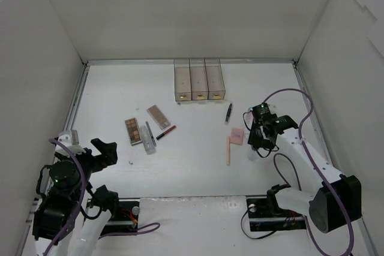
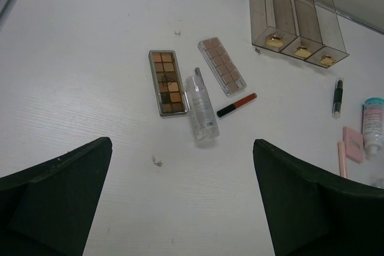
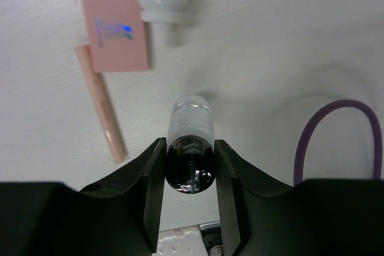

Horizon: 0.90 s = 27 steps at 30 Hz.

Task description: Organize the makeup

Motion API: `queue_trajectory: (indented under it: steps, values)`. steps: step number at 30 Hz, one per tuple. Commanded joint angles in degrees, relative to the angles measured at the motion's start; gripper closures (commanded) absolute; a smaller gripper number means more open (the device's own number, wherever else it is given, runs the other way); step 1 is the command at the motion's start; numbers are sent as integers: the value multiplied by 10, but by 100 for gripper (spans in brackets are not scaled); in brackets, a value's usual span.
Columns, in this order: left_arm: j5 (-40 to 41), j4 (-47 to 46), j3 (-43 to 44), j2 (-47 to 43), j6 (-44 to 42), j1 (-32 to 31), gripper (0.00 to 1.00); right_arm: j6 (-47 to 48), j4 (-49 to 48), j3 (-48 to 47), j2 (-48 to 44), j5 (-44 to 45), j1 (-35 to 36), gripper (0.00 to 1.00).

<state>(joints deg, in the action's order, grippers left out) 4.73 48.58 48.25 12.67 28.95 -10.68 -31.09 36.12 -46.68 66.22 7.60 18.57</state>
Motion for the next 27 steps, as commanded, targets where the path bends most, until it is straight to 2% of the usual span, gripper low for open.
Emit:
queue_trajectory:
  steps: [1, 5, 9, 14, 18, 21, 27]
  values:
    - [-2, -38, 4, 13, -6, -9, 1, 30, 17, -110, -2, 6, 9, 100]
    - [-9, -45, 2, 20, -7, -9, 1, 88, 46, -256, 63, 8, 14, 100]
    - [-26, -53, 5, 42, -22, -9, 1, 156, 68, -443, 188, -10, 16, 100]
    - [-30, -107, -1, 127, -25, -9, 1, 252, 71, -622, 334, -57, 17, 100]
    - [-31, -150, 2, 200, -51, -9, 0, 303, 72, -731, 424, -92, 16, 100]
    - [-9, -153, 3, 214, -71, -9, 0, 341, 73, -813, 493, -105, 16, 100]
    - [23, -168, -24, 163, -66, -9, 0, 351, 54, -919, 595, -98, 19, 100]
